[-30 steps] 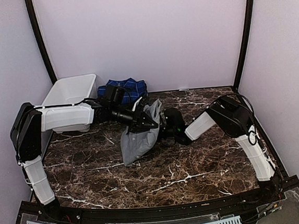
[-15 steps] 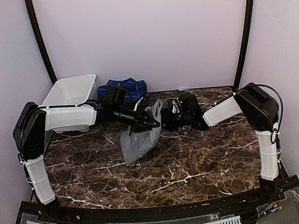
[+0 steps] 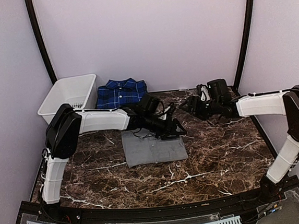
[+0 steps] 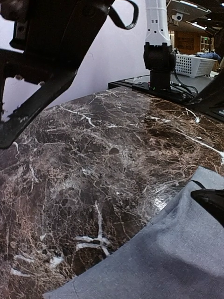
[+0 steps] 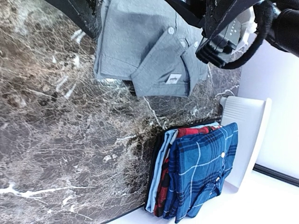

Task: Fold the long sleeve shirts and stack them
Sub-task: Turn over the square-folded shirt at the center of the board, then move the square-folded shirt to the center of the board.

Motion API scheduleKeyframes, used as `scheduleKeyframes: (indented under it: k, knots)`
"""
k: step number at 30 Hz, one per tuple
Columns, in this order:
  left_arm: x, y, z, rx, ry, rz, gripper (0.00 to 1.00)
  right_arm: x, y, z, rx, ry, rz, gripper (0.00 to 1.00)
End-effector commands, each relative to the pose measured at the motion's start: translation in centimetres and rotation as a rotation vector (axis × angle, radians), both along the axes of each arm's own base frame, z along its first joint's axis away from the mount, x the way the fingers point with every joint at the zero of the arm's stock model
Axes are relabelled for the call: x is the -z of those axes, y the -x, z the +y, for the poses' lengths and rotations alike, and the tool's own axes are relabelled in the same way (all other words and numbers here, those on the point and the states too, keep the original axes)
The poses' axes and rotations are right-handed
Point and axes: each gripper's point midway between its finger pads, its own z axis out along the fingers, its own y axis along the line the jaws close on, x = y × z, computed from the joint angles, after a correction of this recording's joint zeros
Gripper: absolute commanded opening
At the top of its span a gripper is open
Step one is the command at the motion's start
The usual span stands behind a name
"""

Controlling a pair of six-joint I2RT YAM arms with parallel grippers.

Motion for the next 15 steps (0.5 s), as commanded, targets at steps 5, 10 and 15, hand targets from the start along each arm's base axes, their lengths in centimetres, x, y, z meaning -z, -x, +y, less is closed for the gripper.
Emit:
scheduleKeyframes:
  k: [5,10,15]
  knots:
    - [-6.2,-3.6,5.4,-0.249,-0.088,-0.149,0.58,4.2,3.3,-0.6,-0.056,0.194,0.048,0.74]
    - [-4.3,-3.8,12.9,-0.373,-0.165,-0.100,0.58,6.5,4.0,0.9,-0.099,0.316,0.066,0.70]
    - [-2.0,-2.8,19.1,-0.443,-0.223,-0.054,0.58,8.2,4.3,2.0,-0.132,0.401,0.081,0.63]
